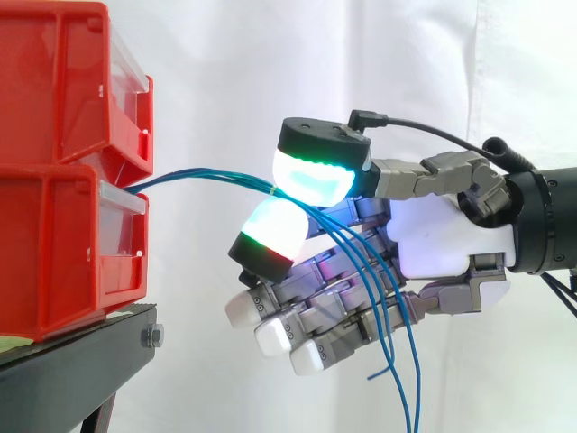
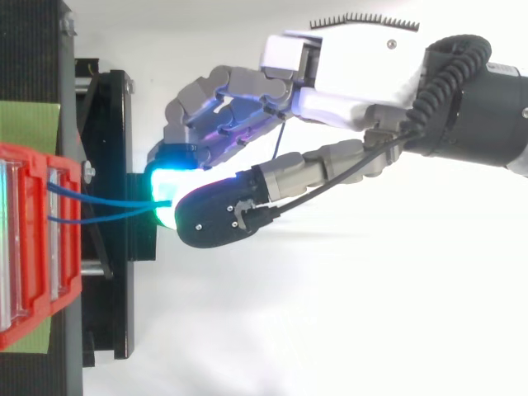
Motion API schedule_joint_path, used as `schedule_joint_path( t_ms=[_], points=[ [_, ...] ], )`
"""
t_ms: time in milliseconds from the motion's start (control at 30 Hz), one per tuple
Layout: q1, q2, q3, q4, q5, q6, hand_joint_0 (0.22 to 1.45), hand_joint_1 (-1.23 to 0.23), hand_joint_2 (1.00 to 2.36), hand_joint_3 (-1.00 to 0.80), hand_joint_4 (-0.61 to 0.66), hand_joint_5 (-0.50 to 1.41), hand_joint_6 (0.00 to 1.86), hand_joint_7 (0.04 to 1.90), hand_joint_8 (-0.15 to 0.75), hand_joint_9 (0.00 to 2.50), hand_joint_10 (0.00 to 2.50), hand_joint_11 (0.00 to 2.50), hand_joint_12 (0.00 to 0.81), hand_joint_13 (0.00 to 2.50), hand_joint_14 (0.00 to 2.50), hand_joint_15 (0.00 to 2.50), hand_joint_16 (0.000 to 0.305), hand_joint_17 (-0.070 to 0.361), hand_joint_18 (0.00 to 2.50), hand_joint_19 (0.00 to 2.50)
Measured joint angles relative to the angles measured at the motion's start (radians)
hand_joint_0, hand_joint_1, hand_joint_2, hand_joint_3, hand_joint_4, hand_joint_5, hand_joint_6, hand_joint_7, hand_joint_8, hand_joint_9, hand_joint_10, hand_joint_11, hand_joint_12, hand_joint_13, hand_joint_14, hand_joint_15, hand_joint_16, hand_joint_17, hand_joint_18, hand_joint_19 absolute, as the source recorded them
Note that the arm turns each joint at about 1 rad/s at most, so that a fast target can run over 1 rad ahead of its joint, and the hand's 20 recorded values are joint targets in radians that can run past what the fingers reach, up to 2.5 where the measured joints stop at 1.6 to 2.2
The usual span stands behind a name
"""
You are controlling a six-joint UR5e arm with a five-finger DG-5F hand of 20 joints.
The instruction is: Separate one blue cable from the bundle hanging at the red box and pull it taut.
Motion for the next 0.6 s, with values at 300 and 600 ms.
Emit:
schedule_joint_path(
  t_ms=[300, 600],
  points=[
    [0.003, 0.0, 0.0, -0.006, 0.002, 0.001, 0.62, -0.7, 1.0, -0.5, 0.2, -0.18, 0.94, 0.92, 0.359, 0.78, 0.01, 0.39, 0.343, 0.79, 0.01, 0.35, 0.036, 0.081, 0.64, 0.35],
    [0.007, -0.001, 0.0, -0.013, 0.002, 0.016, 0.54, -0.59, 1.0, -0.5, 0.22, -0.18, 0.91, 0.94, 0.376, 0.86, 0.01, 0.51, 0.363, 0.85, 0.01, 0.4, 0.039, 0.089, 0.65, 0.36]
  ],
)
